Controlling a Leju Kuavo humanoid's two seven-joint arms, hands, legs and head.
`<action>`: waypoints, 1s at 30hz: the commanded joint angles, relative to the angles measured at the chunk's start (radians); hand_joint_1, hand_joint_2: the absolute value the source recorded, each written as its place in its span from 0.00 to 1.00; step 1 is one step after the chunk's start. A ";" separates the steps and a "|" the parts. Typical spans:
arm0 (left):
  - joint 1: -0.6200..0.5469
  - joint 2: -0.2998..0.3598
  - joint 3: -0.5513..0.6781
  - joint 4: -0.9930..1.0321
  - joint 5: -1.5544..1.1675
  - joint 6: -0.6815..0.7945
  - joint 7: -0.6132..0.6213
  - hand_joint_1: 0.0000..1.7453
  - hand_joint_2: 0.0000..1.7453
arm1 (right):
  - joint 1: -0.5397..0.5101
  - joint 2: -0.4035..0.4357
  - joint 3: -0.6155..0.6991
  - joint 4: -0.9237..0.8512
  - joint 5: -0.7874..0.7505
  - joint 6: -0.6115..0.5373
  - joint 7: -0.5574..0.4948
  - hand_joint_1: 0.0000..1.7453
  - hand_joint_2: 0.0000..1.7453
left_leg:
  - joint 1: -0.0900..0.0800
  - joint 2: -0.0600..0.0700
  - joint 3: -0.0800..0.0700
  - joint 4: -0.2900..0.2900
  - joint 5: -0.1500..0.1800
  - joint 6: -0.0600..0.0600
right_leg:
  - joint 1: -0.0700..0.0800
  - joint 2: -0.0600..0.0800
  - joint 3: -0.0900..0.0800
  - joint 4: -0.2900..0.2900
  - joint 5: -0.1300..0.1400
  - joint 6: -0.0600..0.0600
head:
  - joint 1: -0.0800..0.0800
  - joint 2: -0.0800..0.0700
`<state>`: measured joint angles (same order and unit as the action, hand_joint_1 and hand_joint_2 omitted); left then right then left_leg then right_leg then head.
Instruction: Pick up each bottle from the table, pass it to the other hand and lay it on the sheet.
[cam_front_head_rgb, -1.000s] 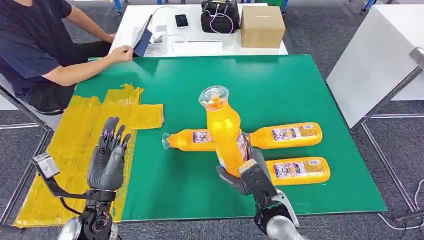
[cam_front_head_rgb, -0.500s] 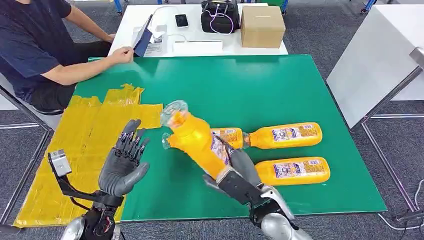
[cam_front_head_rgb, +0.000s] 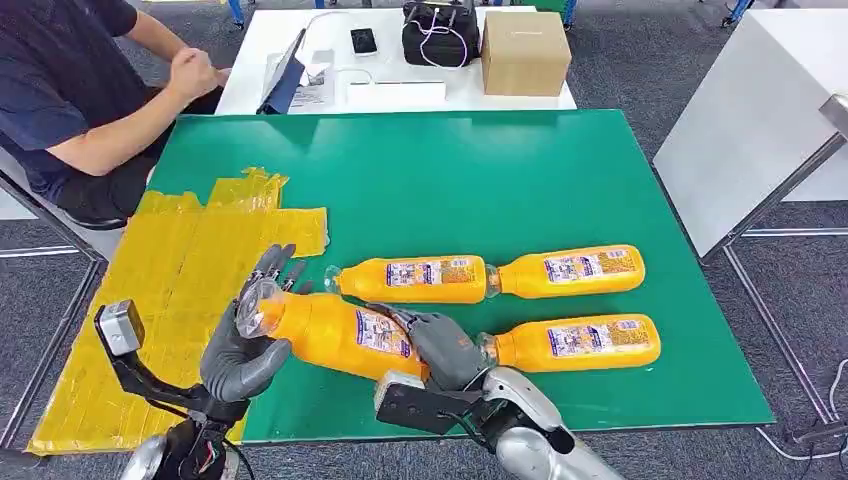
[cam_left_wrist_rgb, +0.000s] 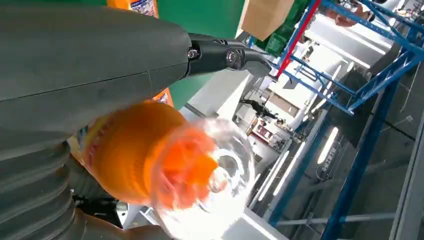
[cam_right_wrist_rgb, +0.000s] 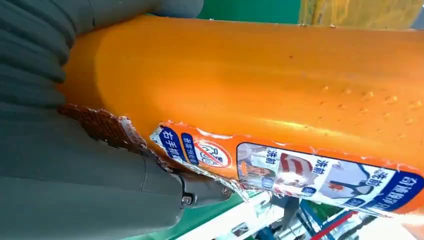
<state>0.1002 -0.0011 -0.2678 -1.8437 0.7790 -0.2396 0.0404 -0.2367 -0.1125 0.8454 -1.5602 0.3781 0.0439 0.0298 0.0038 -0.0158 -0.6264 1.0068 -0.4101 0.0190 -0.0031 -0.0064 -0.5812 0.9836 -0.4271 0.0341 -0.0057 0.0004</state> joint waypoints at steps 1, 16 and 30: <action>-0.033 0.029 -0.035 0.046 0.005 -0.014 0.004 0.00 1.00 | -0.063 -0.005 0.054 0.096 0.000 0.009 0.000 1.00 1.00 | 0.001 0.003 0.006 -0.001 -0.002 -0.001 | 0.001 0.002 0.006 -0.002 -0.001 -0.001 | 0.000 0.000; -0.049 0.024 -0.040 0.059 -0.010 -0.050 -0.015 1.00 1.00 | -0.078 0.006 0.057 0.096 0.006 0.026 0.010 1.00 1.00 | 0.001 0.002 0.005 -0.001 -0.001 -0.001 | 0.001 0.002 0.005 -0.001 -0.001 0.000 | 0.000 0.000; -0.062 0.004 -0.034 0.059 -0.022 -0.060 -0.019 1.00 1.00 | -0.075 0.010 0.049 0.086 0.012 0.019 0.019 1.00 1.00 | 0.001 0.001 0.005 0.000 -0.001 -0.001 | 0.001 0.001 0.005 -0.001 -0.001 0.000 | 0.000 0.000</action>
<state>0.0682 0.0050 -0.2838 -1.8418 0.7588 -0.2937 0.0191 -0.2703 -0.0973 0.8785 -1.5160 0.3891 0.0599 0.0401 0.0038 -0.0157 -0.6263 1.0068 -0.4101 0.0189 -0.0031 -0.0063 -0.5815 0.9836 -0.4271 0.0341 -0.0053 0.0004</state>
